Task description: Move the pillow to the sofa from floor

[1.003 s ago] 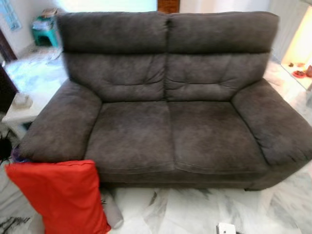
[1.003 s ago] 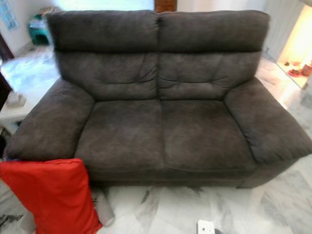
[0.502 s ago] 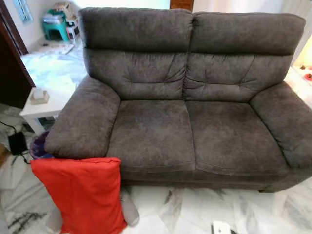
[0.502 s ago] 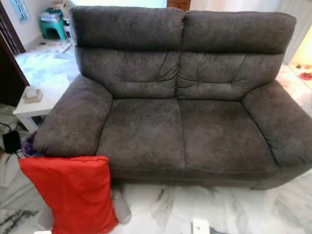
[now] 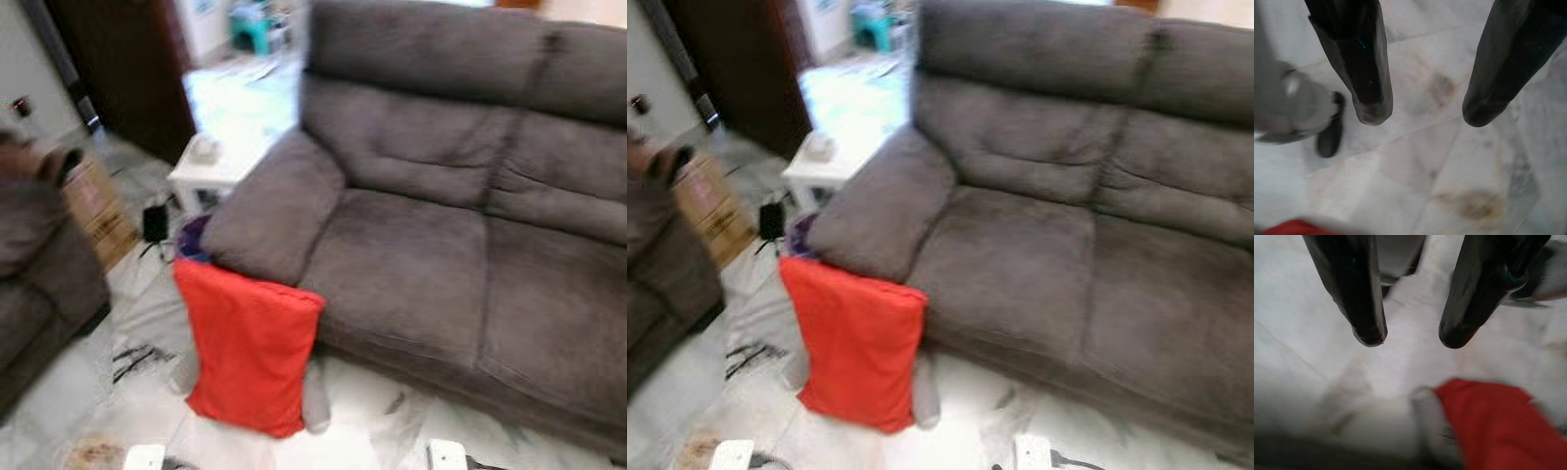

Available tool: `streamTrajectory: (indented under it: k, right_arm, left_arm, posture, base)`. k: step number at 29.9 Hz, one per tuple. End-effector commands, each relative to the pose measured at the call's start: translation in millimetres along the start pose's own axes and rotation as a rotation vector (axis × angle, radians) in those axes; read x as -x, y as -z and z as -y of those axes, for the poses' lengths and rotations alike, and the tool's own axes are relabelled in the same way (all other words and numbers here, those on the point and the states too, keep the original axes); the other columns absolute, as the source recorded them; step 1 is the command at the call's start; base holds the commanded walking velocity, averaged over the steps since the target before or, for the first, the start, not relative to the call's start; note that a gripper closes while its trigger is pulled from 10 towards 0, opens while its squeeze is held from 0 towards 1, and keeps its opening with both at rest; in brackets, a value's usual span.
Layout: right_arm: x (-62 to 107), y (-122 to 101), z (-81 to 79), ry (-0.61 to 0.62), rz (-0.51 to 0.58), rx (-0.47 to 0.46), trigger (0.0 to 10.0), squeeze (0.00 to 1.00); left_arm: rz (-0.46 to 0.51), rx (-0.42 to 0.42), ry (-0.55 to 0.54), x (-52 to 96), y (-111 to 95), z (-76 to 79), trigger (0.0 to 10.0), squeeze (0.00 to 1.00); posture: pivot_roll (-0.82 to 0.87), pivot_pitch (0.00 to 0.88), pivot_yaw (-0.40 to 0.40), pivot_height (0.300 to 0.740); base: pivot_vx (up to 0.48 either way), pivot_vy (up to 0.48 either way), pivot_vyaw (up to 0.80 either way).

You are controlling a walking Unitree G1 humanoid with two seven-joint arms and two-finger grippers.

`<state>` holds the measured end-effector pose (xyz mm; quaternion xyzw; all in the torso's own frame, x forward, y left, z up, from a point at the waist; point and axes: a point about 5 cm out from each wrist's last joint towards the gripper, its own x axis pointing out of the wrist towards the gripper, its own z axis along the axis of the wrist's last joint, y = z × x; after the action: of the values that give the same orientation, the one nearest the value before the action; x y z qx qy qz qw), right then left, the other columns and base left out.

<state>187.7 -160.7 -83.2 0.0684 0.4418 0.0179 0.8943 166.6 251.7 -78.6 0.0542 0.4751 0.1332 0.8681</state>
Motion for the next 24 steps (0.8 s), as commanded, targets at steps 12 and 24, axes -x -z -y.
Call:
streamTrajectory:
  k: [12, 24]
  right_arm:
    - [1.5, 4, 4.2, 0.004, -0.014, 0.004, 10.0, 0.0]
    - [1.8, 4, 7.1, 0.029, -0.005, -0.038, 10.0, 0.0]
  left_arm:
    - [-0.032, 0.014, -0.006, 2.1, 13, -11.2, 10.0, 0.0]
    - [-0.031, 0.019, -0.009, 6.0, 26, -30.0, 10.0, 0.0]
  posture:
    - [0.1, 0.095, 0.018, 0.74]
    - [0.1, 0.097, 0.015, 0.74]
  base:
    - [0.0, 0.0, 0.8]
    - [0.0, 0.0, 0.39]
